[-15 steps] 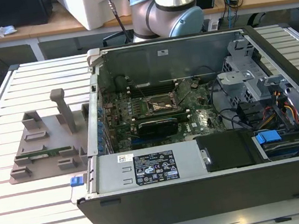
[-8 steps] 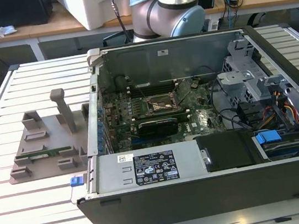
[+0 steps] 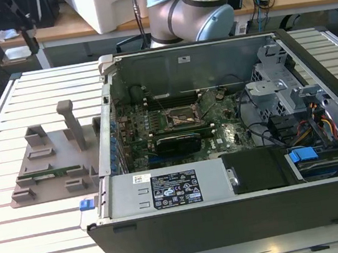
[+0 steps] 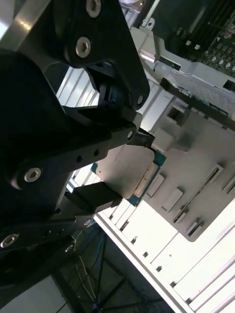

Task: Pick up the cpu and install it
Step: 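Pick up the cpu and move it towards the insertion slot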

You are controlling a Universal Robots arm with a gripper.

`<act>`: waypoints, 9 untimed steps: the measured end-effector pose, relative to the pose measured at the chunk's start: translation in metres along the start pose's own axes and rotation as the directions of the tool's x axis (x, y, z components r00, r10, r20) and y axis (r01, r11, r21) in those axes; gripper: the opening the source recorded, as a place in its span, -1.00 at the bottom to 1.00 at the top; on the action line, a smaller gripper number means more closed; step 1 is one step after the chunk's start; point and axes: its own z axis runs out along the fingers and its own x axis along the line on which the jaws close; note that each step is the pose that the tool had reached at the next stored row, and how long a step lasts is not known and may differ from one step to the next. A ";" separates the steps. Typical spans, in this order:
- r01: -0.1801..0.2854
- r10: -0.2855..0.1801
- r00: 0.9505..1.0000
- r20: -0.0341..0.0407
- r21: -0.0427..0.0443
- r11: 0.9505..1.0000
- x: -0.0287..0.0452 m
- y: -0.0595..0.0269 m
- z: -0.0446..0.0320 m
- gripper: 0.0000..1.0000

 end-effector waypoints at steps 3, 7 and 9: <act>0.000 0.000 1.000 -0.002 0.000 1.000 -0.0185 -0.0022 0.0076 0.09; 0.000 0.000 1.000 -0.004 0.000 1.000 -0.0432 -0.0050 0.0178 0.09; 0.000 0.000 1.000 -0.005 -0.001 1.000 -0.0572 -0.0064 0.0237 0.09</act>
